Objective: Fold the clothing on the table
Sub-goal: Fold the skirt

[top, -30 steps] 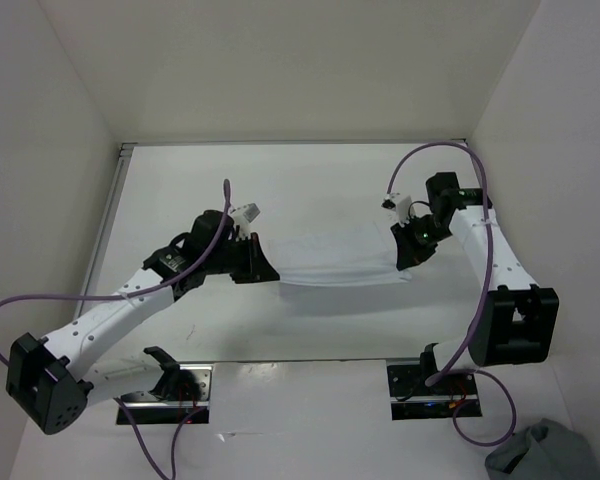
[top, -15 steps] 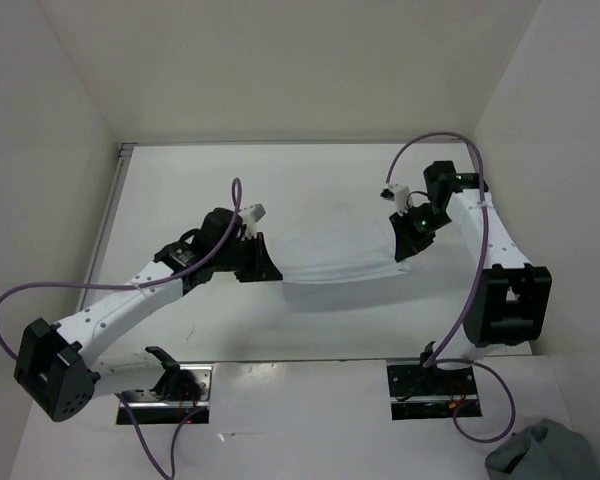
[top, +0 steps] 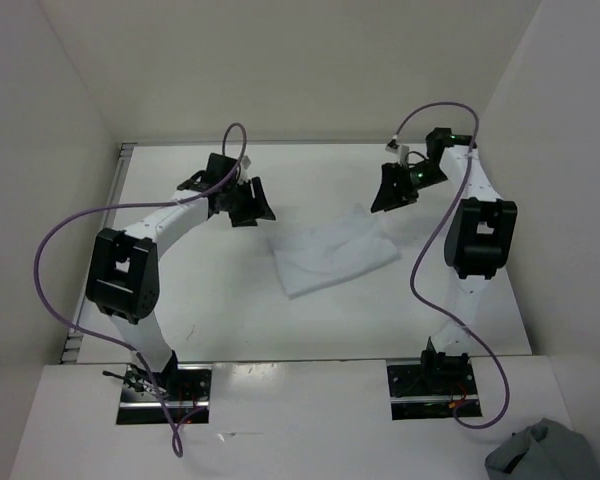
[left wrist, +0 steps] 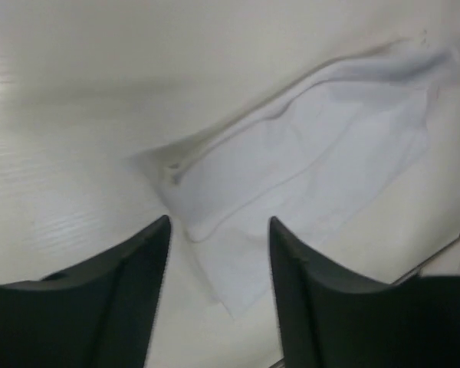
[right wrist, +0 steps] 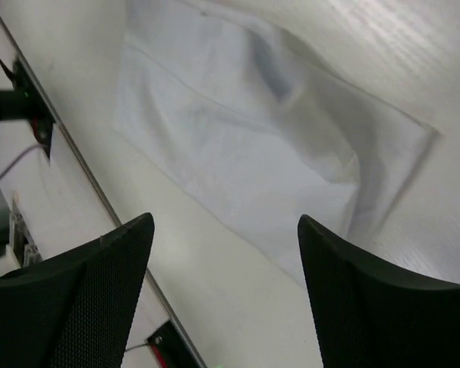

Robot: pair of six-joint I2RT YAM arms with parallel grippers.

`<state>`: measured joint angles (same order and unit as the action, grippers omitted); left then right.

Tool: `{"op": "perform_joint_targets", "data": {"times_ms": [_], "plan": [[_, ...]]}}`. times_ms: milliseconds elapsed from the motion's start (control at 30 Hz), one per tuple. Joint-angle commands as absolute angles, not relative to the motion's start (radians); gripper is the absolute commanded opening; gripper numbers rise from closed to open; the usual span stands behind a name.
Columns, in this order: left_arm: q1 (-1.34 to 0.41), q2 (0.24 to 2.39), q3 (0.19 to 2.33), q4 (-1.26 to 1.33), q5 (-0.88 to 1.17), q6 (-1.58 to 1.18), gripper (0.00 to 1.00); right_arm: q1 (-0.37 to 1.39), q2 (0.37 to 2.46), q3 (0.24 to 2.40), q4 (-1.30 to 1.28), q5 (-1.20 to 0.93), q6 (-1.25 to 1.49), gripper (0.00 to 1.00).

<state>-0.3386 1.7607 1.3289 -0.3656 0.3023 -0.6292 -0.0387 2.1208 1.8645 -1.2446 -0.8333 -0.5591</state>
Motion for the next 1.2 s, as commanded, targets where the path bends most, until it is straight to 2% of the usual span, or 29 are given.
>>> {"op": "perform_joint_targets", "data": {"times_ms": [0,33,233,300,333,367,400,467,533,567,600,700,767,867,900,967,1033,1100,1167], "plan": [[-0.296,1.723,1.367,-0.379,0.325,-0.592,0.65,-0.138,1.958,1.89,-1.126,-0.994,-0.473,0.81],[-0.296,1.691,1.367,-0.379,0.325,-0.592,0.81,-0.138,1.93,1.869,-1.1,-0.956,-0.472,0.83],[-0.348,1.611,1.28,-0.342,0.368,-0.557,0.82,-0.118,1.711,1.483,-0.838,-0.606,-0.563,0.83],[-0.383,1.599,1.235,-0.252,0.435,-0.548,0.81,-0.098,1.657,1.396,-0.761,-0.595,-0.606,0.67],[-0.417,1.589,1.189,-0.22,0.478,-0.548,0.79,-0.066,1.631,1.343,-0.761,-0.595,-0.621,0.53],[-0.435,1.589,1.171,-0.15,0.489,-0.558,0.78,-0.045,1.631,1.329,-0.749,-0.595,-0.621,0.23],[-0.451,1.589,1.151,-0.108,0.506,-0.558,0.76,-0.025,1.631,1.318,-0.73,-0.595,-0.611,0.15],[-0.497,1.647,1.126,-0.02,0.546,-0.568,0.66,0.0,1.688,1.318,-0.721,-0.658,-0.571,0.01],[-0.531,1.696,1.126,0.011,0.592,-0.568,0.5,0.0,1.755,1.369,-0.771,-0.742,-0.593,0.0],[-0.54,1.721,1.143,0.02,0.592,-0.557,0.32,0.0,1.834,1.391,-0.811,-0.846,-0.615,0.0],[-0.54,1.765,1.158,0.032,0.592,-0.546,0.27,0.0,1.874,1.413,-0.889,-0.9,-0.635,0.0],[-0.551,1.828,1.172,0.032,0.558,-0.528,0.21,0.011,2.014,1.454,-0.98,-1.07,-0.669,0.0],[-0.551,1.851,1.172,0.041,0.558,-0.528,0.21,0.021,2.077,1.466,-0.989,-1.155,-0.669,0.0],[-0.56,1.882,1.183,0.051,0.558,-0.528,0.21,0.06,2.177,1.491,-1.006,-1.184,-0.66,0.0],[-0.56,1.893,1.183,0.051,0.558,-0.528,0.21,0.069,2.204,1.491,-0.973,-1.184,-0.579,0.0],[-0.56,1.902,1.183,0.06,0.558,-0.537,0.21,0.08,2.204,1.453,-0.804,-1.122,-0.436,0.0],[-0.56,1.913,1.183,0.051,0.535,-0.537,0.21,0.08,2.191,1.396,-0.665,-0.967,-0.273,0.0],[-0.56,1.925,1.183,0.037,0.506,-0.537,0.14,0.066,2.166,1.34,-0.588,-0.837,-0.183,0.0],[-0.56,1.939,1.183,0.017,0.482,-0.548,0.07,0.012,2.131,1.309,-0.516,-0.836,-0.143,0.0]]}}
